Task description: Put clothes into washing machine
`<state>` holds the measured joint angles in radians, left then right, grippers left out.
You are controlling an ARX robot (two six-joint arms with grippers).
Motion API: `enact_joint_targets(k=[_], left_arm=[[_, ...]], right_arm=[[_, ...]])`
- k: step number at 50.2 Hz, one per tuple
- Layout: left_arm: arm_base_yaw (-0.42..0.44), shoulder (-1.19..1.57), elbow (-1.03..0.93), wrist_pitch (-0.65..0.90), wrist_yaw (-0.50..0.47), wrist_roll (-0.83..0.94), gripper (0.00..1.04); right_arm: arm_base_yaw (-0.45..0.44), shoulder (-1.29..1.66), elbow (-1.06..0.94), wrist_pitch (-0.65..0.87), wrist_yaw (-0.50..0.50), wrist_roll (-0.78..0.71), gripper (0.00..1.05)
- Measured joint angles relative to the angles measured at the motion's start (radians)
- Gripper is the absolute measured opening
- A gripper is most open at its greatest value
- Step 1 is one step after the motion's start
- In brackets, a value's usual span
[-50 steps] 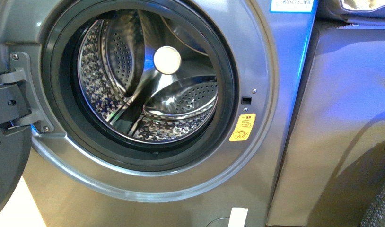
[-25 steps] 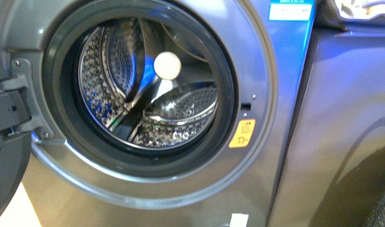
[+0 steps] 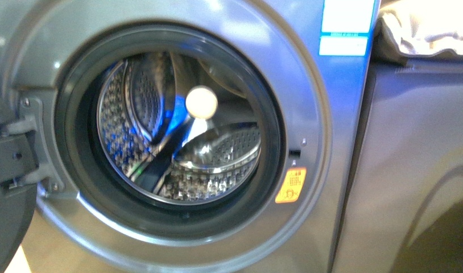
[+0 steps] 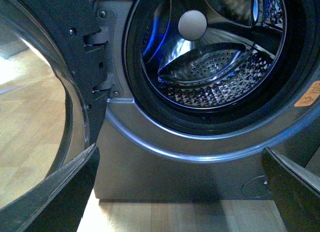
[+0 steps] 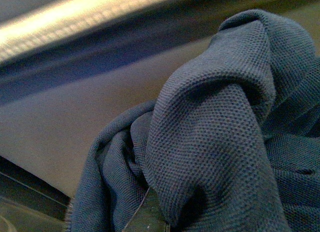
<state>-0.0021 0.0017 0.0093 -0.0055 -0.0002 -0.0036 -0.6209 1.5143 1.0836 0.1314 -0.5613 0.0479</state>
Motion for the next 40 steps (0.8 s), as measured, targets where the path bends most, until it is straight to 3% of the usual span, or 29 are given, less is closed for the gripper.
enact_joint_targets(k=[12,24,40], left_arm=[[0.000,0.000,0.000,0.000,0.000,0.000,0.98],[0.000,0.000,0.000,0.000,0.000,0.000,0.98],[0.000,0.000,0.000,0.000,0.000,0.000,0.98]], right_arm=[[0.039,-0.120,0.134,-0.068,-0.019,0.013,0.08],[0.116,-0.216,0.157,0.008,-0.018,0.011,0.08],[0.387,-0.307,0.191,0.037,0.006,0.033,0.08]])
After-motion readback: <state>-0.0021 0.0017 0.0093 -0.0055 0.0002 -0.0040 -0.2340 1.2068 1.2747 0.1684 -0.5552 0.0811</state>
